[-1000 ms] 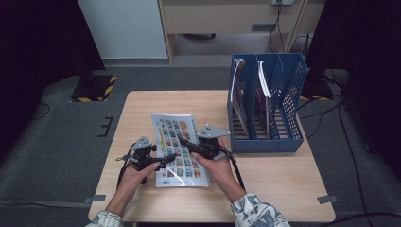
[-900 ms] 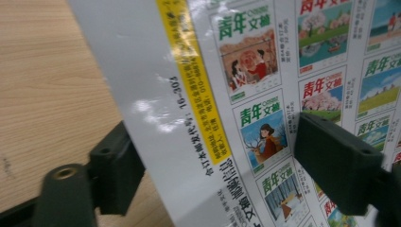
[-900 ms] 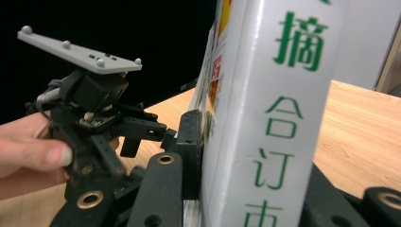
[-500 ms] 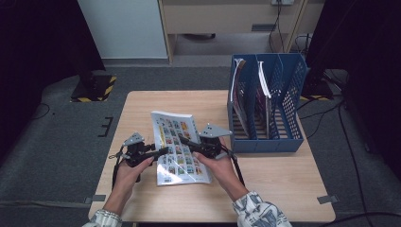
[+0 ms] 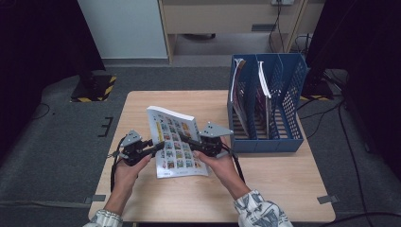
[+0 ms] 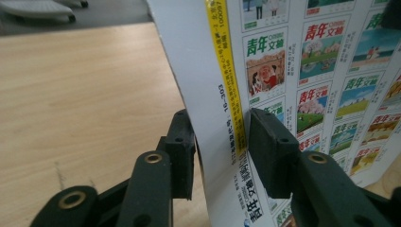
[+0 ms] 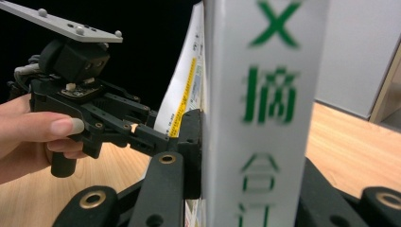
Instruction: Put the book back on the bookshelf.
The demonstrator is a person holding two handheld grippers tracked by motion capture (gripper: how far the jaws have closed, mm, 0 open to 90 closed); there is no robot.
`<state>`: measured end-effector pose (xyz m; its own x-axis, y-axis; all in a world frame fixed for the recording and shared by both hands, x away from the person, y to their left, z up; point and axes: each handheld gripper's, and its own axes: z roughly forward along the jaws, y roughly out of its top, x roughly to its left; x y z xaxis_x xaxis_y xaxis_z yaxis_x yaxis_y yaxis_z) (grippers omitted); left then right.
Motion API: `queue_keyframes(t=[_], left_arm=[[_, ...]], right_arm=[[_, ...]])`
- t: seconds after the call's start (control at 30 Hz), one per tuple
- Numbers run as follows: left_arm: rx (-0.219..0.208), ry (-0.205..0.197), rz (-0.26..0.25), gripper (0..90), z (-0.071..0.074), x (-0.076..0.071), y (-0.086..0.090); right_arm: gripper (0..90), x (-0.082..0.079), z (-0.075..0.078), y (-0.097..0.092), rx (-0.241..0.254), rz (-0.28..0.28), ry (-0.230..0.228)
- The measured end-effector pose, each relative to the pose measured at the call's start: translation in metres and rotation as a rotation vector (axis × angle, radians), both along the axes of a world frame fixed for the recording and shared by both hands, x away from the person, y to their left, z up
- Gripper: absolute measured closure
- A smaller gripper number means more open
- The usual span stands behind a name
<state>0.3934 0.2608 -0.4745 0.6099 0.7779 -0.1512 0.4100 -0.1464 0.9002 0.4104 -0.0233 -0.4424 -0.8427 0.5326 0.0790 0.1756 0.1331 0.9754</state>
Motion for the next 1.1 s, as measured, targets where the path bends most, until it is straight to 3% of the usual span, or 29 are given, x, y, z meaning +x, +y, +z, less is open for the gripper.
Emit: queue_keyframes(t=[0.1,0.17,0.6,0.73,0.87,0.93,1.1], left_arm=[[0.032,-0.053,0.019,64.1,0.007,-0.002,0.000],[0.028,-0.065,0.022,65.0,0.008,-0.003,0.000],[0.043,-0.105,-0.005,66.0,0.011,-0.017,0.002],[0.039,-0.103,-0.002,66.9,0.011,-0.014,0.002],[0.032,-0.135,0.024,67.9,0.014,-0.009,0.000],[0.042,-0.174,0.035,68.8,0.016,-0.009,-0.001],[0.020,-0.167,0.025,68.5,0.014,-0.012,0.003]], right_arm=[[72.9,0.000,0.003,0.000,0.003,0.003,-0.026],[72.8,0.000,0.004,0.000,0.005,0.004,-0.032],[68.2,-0.005,0.003,-0.005,0.024,0.047,-0.030],[73.1,-0.005,0.004,-0.004,0.006,0.038,-0.056],[73.4,0.000,0.005,-0.004,0.009,0.016,-0.058],[73.3,0.002,0.006,-0.005,0.010,0.016,-0.066],[72.3,0.000,0.005,-0.005,0.020,0.030,-0.061]])
